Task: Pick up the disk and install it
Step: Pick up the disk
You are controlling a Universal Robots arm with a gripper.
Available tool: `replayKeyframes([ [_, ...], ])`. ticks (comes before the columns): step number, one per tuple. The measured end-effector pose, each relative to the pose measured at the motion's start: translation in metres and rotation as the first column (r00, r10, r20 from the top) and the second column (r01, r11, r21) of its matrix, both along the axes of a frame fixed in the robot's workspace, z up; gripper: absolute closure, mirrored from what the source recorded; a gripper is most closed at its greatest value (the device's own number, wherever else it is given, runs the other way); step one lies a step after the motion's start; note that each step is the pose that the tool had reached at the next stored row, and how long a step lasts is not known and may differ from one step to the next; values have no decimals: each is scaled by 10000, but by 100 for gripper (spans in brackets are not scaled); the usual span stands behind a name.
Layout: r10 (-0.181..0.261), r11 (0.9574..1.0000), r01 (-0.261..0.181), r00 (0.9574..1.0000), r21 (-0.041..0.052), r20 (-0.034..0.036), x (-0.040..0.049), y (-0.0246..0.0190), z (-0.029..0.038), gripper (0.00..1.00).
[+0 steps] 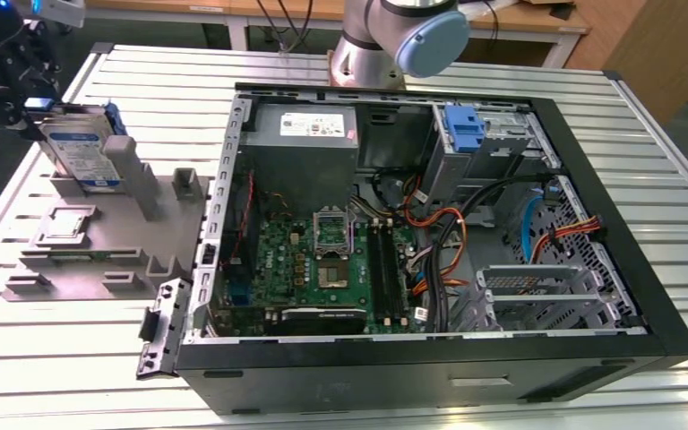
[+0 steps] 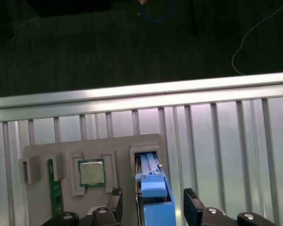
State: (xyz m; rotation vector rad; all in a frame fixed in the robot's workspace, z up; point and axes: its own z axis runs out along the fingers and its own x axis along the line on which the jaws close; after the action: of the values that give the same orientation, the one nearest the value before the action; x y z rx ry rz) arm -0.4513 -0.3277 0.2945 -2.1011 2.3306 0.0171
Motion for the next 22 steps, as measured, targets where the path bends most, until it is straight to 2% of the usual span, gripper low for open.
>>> replayKeyframes([
  [6,11,10000,-11,10000,26,1,-19,11,-56,39],
  [7,12,10000,-12,10000,31,2,-23,10,-59,46],
  [12,11,10000,-11,10000,41,1,-29,11,-64,47],
  [13,11,10000,-11,10000,42,1,-30,11,-64,54],
  [22,10,10000,-10,10000,41,4,-30,9,-70,54],
])
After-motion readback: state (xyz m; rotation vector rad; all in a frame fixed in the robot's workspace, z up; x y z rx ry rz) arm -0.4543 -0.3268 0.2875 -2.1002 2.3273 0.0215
